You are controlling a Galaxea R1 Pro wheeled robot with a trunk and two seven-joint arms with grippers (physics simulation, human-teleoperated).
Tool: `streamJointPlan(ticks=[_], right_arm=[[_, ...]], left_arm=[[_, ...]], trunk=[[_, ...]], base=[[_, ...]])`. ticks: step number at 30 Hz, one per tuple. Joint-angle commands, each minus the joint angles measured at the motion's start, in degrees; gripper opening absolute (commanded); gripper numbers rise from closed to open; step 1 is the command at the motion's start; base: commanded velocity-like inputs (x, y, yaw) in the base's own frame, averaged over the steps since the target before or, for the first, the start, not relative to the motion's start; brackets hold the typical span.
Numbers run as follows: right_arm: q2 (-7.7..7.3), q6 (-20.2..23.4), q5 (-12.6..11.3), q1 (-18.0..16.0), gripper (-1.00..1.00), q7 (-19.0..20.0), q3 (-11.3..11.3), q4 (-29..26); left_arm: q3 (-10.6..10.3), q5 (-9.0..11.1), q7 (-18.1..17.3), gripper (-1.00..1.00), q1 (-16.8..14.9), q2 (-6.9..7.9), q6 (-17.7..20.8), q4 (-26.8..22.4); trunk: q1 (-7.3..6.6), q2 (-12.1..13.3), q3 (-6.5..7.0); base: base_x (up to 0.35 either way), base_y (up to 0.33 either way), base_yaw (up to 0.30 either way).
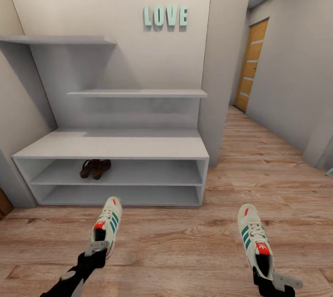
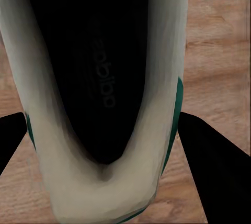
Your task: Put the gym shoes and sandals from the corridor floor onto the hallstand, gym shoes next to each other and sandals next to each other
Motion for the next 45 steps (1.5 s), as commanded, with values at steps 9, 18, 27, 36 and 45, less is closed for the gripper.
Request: streamJointPlan(ticks=[9,18,27,36,45], right_arm=[[-1.04,-0.1,0.8,0.0,-1.0,0.5,-2.3,0.2],[-0.98,-0.1,0.8,0.0,-1.0,0.5,-2.4,0.1],[-0.88,-0.1,0.6,0.0,-1.0,0.1,-2.8,0.0],[-1.18,-0.1,0.6,0.0,-1.0,0.0,-2.9,-0.1],[-1.22,-0.1,0.6,0.0,-1.0,0.0,-2.8,-0.1]], left_arm=[[0.5,-6.7,2.1,-1.0,-11.5,-3.92,15.0,-0.1],[0.5,-8.6,6.1,-1.0,-19.0,-7.59,25.3,-0.1],[0.5,-8.7,6.2,-1.0,-19.4,-7.33,25.6,-0.3],[0.4,-8.7,6.4,-1.0,-19.5,-7.4,25.6,-0.3],[0.4,-8.7,6.4,-1.0,-19.4,-7.38,25.6,-0.3]], trunk=[[-0.01,0.0,-0.06],[-0.01,0.0,-0.06],[0.87,-1.6,-0.95],[2.85,-5.2,-3.33],[4.82,-8.8,-5.76]], base=[[0.0,0.0,0.0],[0.0,0.0,0.0],[0.0,0.0,0.0],[0.0,0.0,0.0],[0.0,0.0,0.0]])
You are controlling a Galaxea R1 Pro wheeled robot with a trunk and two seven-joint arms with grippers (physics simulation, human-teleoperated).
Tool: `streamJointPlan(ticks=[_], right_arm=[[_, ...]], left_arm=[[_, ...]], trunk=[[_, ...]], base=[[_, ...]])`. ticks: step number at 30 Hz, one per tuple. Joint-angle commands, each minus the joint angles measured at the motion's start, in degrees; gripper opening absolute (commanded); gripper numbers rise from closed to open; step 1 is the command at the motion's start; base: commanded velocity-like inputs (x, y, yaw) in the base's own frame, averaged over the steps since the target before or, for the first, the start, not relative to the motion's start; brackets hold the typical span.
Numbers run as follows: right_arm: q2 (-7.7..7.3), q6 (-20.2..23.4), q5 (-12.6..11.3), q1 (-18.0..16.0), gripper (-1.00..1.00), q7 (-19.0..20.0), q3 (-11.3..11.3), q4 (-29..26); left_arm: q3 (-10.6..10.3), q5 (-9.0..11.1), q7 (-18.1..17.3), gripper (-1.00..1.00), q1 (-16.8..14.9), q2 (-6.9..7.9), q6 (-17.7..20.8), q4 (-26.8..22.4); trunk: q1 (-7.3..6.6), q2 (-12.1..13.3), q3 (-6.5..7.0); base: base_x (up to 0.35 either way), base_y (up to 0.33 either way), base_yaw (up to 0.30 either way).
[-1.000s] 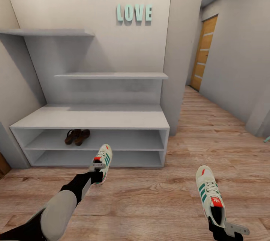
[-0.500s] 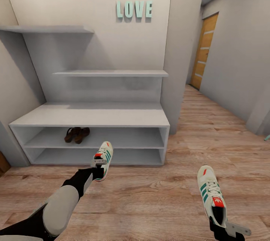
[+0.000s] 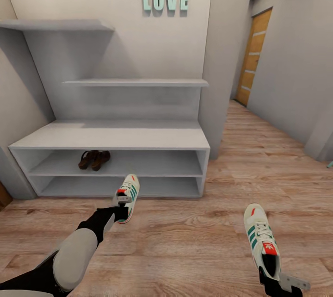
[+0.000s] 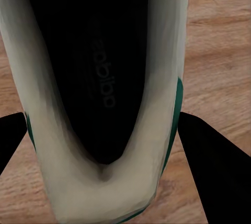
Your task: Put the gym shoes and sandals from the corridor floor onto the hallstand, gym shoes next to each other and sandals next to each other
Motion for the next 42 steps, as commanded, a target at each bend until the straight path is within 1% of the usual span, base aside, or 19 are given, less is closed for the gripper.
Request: streamJointPlan(ticks=[1,7,16,23,42], right_arm=[[0.01,-0.2,0.4,-0.1,-1.0,-0.1,-0.2,0.0],[0.01,-0.2,0.4,-0.1,-1.0,0.0,-0.2,0.0],[0.01,-0.2,0.4,-0.1,-1.0,0.0,-0.2,0.0],[0.13,-0.4,0.6,-0.1,-1.0,0.0,0.0,0.1],[0.1,-0.4,0.7,-0.1,-1.0,0.1,0.1,0.1]], left_arm=[[0.5,-0.6,-0.4,-1.0,-0.1,-0.08,0.3,-0.2],[0.5,-0.6,-0.4,-1.0,-0.1,-0.07,0.3,-0.2],[0.2,-0.6,0.0,-1.0,0.3,-0.08,0.2,-0.5],[0.2,-0.6,0.3,-1.0,0.6,-0.17,0.2,-2.7],[0.2,-0.6,0.4,-1.0,0.6,-0.08,0.2,-3.6]], trunk=[[0.21,-0.4,-0.33],[1.53,-2.8,-1.95],[1.53,-2.8,-2.76],[1.53,-2.8,-2.91],[1.53,-2.8,-2.92]], base=[[0.0,0.0,0.0],[0.0,0.0,0.0],[0.0,0.0,0.0],[0.07,-0.007,0.0],[0.282,-0.147,0.0]])
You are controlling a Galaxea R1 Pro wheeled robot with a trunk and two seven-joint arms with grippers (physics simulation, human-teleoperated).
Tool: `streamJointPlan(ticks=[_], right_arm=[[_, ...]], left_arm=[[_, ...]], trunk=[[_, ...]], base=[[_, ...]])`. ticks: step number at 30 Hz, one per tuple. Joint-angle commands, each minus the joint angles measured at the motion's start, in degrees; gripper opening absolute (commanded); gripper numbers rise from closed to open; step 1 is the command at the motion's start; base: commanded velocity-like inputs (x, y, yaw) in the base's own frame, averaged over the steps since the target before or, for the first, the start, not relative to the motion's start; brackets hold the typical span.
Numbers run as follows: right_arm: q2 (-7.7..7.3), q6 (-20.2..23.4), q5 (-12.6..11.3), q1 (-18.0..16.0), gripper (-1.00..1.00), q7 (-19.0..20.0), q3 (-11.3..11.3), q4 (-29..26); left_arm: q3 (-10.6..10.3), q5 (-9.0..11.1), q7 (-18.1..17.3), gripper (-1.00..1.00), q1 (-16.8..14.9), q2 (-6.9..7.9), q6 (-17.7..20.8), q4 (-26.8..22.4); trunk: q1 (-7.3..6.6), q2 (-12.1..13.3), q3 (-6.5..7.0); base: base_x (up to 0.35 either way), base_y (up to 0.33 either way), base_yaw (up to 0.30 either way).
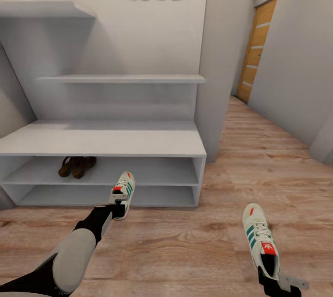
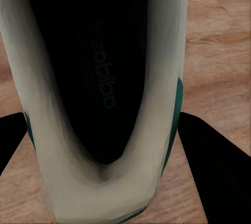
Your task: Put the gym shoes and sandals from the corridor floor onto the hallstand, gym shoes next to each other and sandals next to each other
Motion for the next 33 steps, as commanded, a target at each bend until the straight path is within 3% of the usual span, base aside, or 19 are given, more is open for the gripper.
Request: streamJointPlan(ticks=[1,28,33], right_arm=[[-0.03,-0.2,0.4,-0.1,-1.0,-0.2,-0.3,0.1],[-0.16,-0.2,0.4,-0.1,-1.0,-0.3,-0.5,0.1],[-0.13,-0.2,0.4,-0.1,-1.0,-0.3,-0.4,0.1]], left_arm=[[0.5,-0.6,-0.4,-1.0,0.0,-0.07,0.3,-0.2],[0.4,-0.5,-0.5,-1.0,0.0,-0.06,0.3,-0.2],[0.4,-0.5,-0.6,-1.0,0.0,-0.06,0.2,-0.2]], trunk=[[0.02,0.0,-0.05],[0.02,0.0,-0.05],[0.02,0.0,-0.05]], base=[[0.288,-0.165,0.0],[0.304,-0.157,0.0],[0.098,-0.05,0.0]])
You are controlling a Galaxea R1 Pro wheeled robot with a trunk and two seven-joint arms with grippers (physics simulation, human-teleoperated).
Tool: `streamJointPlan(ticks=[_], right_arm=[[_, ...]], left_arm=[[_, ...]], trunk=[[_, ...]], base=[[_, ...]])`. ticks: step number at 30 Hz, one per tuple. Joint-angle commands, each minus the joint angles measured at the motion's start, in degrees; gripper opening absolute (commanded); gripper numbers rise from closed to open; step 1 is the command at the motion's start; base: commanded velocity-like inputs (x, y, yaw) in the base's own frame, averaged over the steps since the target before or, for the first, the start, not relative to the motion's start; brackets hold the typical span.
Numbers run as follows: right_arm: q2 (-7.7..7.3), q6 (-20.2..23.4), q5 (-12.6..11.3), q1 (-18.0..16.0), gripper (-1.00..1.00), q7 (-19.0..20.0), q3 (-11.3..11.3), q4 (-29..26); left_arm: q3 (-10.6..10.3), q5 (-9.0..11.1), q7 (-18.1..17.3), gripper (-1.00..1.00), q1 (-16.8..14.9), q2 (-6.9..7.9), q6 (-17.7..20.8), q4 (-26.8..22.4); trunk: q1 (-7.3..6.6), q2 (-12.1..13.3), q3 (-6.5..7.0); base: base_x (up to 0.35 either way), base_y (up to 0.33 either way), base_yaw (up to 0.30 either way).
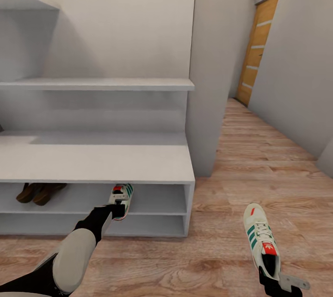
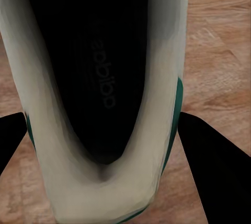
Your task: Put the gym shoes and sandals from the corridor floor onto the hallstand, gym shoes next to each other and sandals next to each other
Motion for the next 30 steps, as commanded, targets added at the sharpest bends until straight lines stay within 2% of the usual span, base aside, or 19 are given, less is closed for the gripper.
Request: streamJointPlan(ticks=[1,9,25,30], right_arm=[[0.02,-0.2,0.4,0.0,-1.0,-0.1,-0.3,0.1],[0.06,-0.1,0.4,0.0,-1.0,-0.2,-0.4,0.1],[0.06,-0.1,0.4,0.0,-1.0,-0.2,-0.5,0.0],[0.06,-0.1,0.4,0.0,-1.0,-0.2,-0.5,0.0]], left_arm=[[0.5,-0.6,-0.5,-1.0,0.0,-0.09,0.3,-0.2],[0.5,-0.6,-0.6,-1.0,0.0,-0.09,0.2,-0.2],[0.4,-0.6,-0.5,-1.0,0.0,0.01,0.1,-0.2],[0.4,-0.6,-0.5,-1.0,0.0,0.01,0.1,-0.2]], trunk=[[-0.01,0.0,-0.05],[-0.01,0.0,-0.06],[3.51,-6.4,-4.01],[3.51,-6.4,-4.09]], base=[[0.026,-0.013,0.0],[0.008,-0.004,0.0],[0.0,0.0,0.0],[0.0,0.0,0.0]])
